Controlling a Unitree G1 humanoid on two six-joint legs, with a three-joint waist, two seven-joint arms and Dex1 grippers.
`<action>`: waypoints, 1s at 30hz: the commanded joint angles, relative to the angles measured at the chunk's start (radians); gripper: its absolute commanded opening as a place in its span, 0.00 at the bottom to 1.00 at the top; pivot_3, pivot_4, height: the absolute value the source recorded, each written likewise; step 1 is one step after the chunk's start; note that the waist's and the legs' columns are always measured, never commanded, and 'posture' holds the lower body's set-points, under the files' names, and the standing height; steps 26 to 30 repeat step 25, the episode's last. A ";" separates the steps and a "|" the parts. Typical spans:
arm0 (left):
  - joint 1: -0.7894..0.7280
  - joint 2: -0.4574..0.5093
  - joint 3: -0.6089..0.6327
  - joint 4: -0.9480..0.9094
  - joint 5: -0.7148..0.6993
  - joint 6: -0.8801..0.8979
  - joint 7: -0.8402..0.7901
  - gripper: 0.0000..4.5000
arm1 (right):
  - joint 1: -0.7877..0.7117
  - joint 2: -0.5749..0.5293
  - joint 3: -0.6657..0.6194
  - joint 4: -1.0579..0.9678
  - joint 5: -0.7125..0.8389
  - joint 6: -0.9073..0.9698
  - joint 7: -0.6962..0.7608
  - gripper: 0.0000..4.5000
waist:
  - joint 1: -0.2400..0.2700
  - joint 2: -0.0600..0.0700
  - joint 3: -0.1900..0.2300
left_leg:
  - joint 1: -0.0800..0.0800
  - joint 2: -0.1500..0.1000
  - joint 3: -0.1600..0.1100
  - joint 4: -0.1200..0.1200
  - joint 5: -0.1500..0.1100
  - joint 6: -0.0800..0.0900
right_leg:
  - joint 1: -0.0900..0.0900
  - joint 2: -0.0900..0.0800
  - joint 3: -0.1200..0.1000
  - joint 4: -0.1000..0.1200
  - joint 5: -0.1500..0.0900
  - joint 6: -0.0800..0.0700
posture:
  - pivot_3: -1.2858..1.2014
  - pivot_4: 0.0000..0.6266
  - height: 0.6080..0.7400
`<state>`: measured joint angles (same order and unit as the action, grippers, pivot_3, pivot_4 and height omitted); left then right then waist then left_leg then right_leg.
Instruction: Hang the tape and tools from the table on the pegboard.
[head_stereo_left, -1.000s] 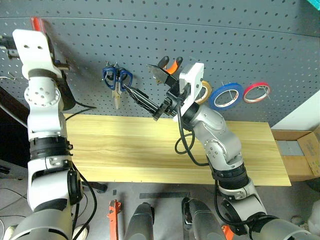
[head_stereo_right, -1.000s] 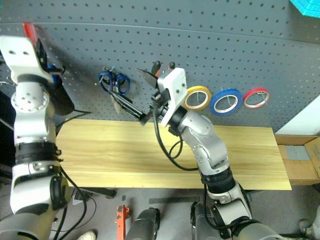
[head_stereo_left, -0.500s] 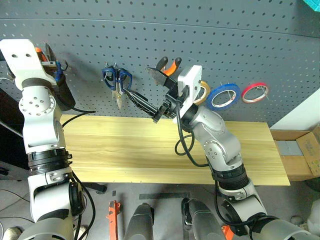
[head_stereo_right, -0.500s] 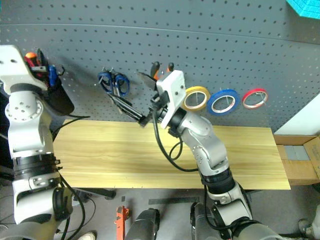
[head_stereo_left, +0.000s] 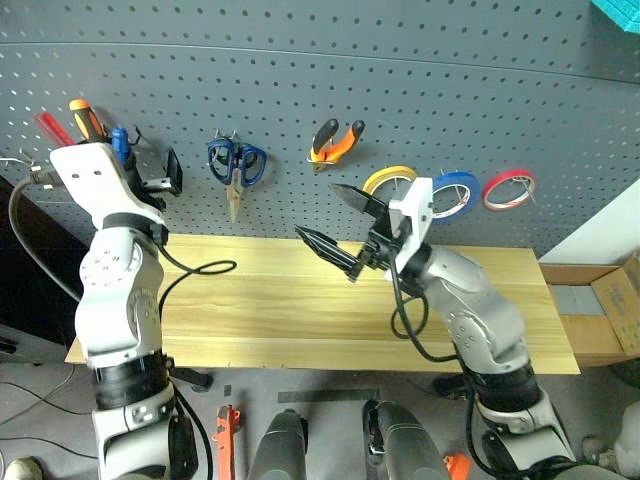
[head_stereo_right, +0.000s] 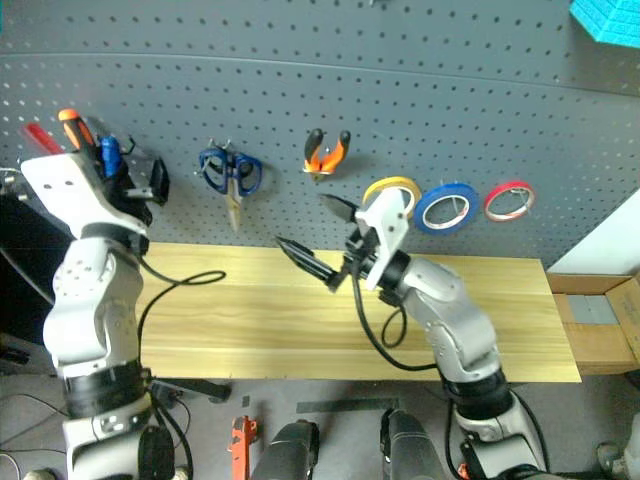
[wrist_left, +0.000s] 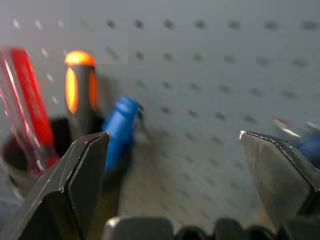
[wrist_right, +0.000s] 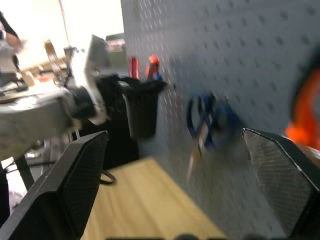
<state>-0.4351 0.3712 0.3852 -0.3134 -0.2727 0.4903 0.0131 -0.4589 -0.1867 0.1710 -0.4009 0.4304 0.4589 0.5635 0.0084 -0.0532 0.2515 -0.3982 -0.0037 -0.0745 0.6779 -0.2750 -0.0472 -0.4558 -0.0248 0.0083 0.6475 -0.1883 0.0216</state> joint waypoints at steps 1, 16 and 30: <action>0.060 -0.036 -0.047 -0.223 -0.020 0.081 0.031 0.99 | 0.062 -0.047 -0.062 -0.122 0.013 0.039 -0.050 1.00 | 0.001 0.001 -0.006 | 0.000 0.000 0.000 0.000 0.000 0.000 | 0.000 0.001 0.000 0.000 0.000 0.000 | 0.55 0.26 1.00; 0.382 -0.169 -0.373 0.043 0.079 0.022 -0.087 0.99 | 0.369 -0.071 -0.114 -0.035 -0.243 0.052 -0.348 1.00 | -0.011 0.017 -0.056 | 0.037 0.000 0.005 -0.001 0.000 0.005 | 0.035 0.007 0.005 -0.002 -0.010 0.000 | 0.52 0.19 1.00; 0.326 -0.124 -0.371 0.232 0.120 -0.009 -0.161 0.99 | 0.478 0.009 -0.222 0.102 -0.260 0.068 -0.464 1.00 | -0.015 0.022 -0.082 | 0.036 0.000 0.007 -0.002 -0.001 0.008 | 0.034 0.007 0.006 -0.003 -0.009 0.003 | 0.51 0.15 1.00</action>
